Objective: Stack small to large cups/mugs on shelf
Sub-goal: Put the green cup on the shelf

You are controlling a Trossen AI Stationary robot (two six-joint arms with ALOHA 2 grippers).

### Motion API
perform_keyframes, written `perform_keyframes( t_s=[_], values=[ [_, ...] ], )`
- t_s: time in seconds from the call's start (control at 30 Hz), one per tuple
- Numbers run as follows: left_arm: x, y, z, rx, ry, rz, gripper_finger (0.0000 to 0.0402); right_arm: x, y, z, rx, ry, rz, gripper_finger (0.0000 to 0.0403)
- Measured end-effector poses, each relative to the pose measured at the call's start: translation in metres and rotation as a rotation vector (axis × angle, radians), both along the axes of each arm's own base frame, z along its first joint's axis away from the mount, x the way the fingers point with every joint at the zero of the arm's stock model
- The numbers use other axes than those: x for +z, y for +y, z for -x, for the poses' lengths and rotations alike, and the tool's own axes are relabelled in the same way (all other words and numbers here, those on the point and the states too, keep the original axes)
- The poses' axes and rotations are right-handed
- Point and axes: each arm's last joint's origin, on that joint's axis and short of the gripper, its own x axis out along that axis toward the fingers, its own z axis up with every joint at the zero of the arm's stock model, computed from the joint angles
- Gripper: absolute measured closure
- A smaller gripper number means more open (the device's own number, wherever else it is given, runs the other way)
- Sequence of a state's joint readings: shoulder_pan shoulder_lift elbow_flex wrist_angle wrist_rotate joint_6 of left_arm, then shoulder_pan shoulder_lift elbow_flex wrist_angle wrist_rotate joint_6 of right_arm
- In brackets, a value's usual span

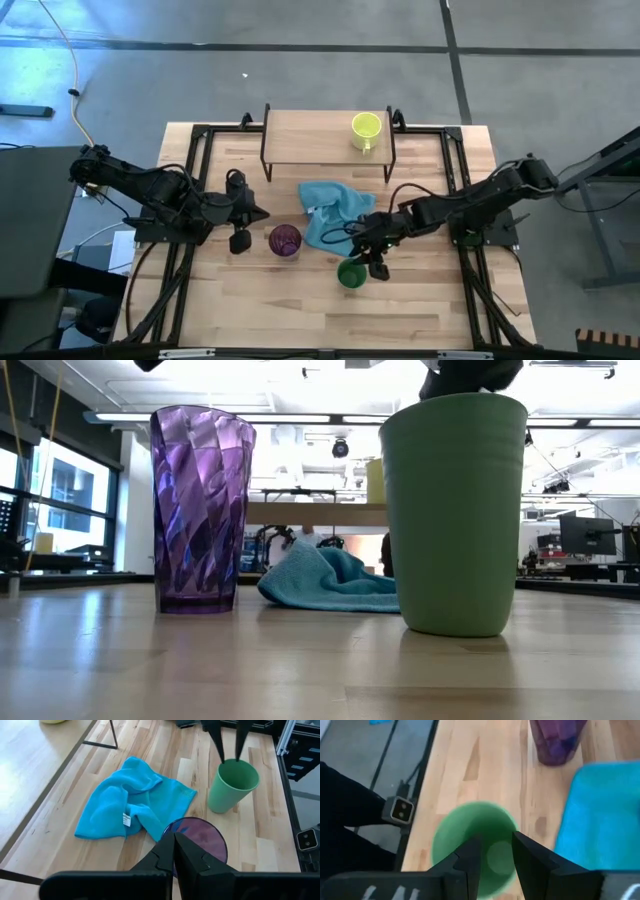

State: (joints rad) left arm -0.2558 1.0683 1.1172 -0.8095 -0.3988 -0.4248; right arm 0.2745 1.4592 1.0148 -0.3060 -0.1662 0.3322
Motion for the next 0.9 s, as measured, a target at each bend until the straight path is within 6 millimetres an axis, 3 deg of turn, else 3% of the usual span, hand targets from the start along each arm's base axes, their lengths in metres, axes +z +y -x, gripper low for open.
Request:
perform_keyframes(
  t_s=[0.27,0.9],
  values=[
    [0.0,0.0,0.0,0.006,-0.001,-0.006,0.0401,0.015,0.0,-0.016,0.03,0.08,0.077,0.0302],
    [0.0,0.0,0.0,0.0,0.002,-0.003,0.0401,-0.002,-0.001,-0.025,0.003,0.23,0.081,0.0302]
  ],
)
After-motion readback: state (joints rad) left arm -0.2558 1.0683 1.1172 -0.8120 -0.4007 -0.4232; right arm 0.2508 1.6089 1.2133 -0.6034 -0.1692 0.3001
